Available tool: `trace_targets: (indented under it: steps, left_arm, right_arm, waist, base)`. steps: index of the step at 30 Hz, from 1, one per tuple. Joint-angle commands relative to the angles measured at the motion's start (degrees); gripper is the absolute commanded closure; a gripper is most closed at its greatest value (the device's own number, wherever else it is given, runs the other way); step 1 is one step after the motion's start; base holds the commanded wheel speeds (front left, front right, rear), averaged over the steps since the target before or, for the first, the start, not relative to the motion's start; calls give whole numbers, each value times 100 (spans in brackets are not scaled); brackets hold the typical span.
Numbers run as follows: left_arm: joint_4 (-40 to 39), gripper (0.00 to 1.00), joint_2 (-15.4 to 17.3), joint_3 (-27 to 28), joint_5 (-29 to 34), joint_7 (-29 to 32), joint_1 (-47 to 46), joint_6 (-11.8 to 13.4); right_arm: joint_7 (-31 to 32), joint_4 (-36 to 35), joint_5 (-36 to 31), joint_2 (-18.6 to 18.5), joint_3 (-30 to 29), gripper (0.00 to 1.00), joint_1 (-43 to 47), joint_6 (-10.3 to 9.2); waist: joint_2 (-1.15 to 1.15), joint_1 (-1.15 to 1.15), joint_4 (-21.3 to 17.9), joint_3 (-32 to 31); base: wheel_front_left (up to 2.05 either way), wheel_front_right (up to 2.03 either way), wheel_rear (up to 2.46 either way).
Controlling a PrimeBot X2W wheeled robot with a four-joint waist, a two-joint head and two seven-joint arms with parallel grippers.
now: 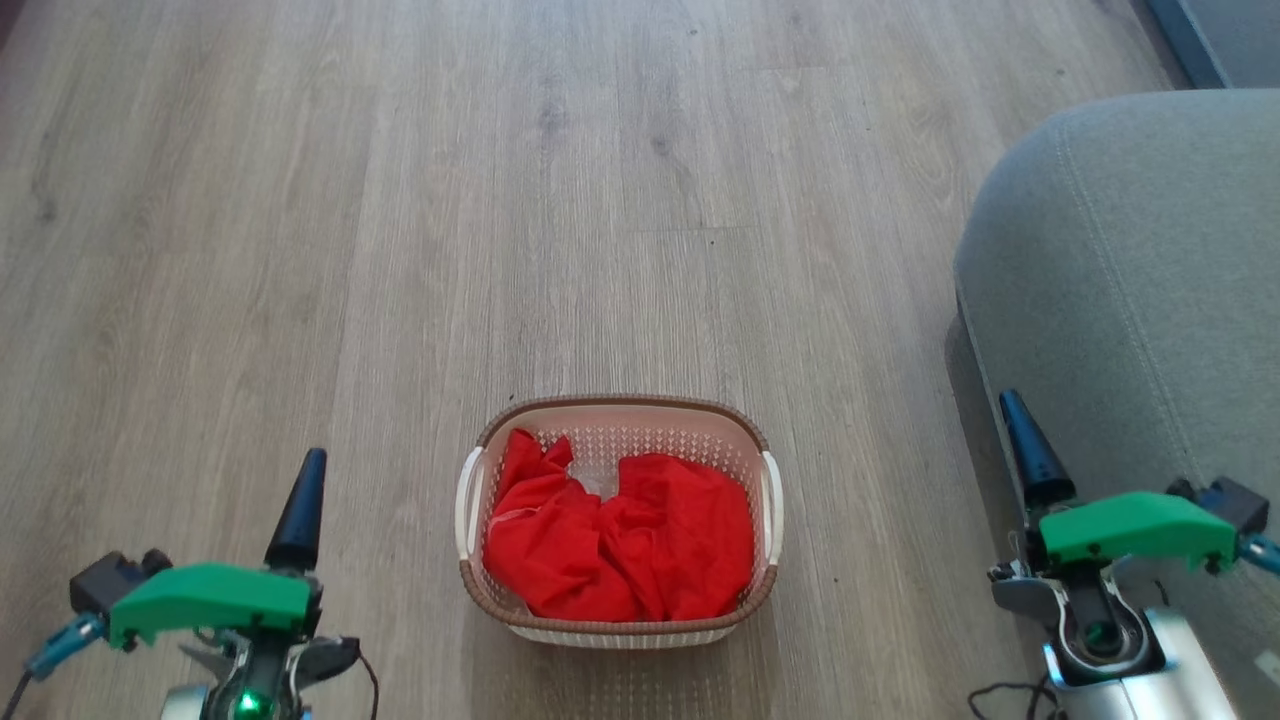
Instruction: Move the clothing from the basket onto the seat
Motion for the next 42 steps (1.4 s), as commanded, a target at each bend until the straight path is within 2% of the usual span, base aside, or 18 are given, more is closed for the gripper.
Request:
trace_targets:
  steps: [1,17,42]
  left_arm:
    - [-181,0,145,52,216,-73,-354,-3]
    - [-182,0,229,45,1985,-341,-666,23]
    - [274,0,454,-91,3932,-761,-1193,241]
  right_arm:
    - [-67,-142,-209,-116,73,0,-407,0]
    - [-337,58,-1734,-157,263,0,-824,0]
    - [-760,669,-3545,-232,606,0,-1530,0]
  waist:
    - [0,0,-3,6]
    - [0,0,-41,74]
    - [0,0,-50,142]
  base:
    - [0,0,0]
    - [0,0,0]
    - [0,0,0]
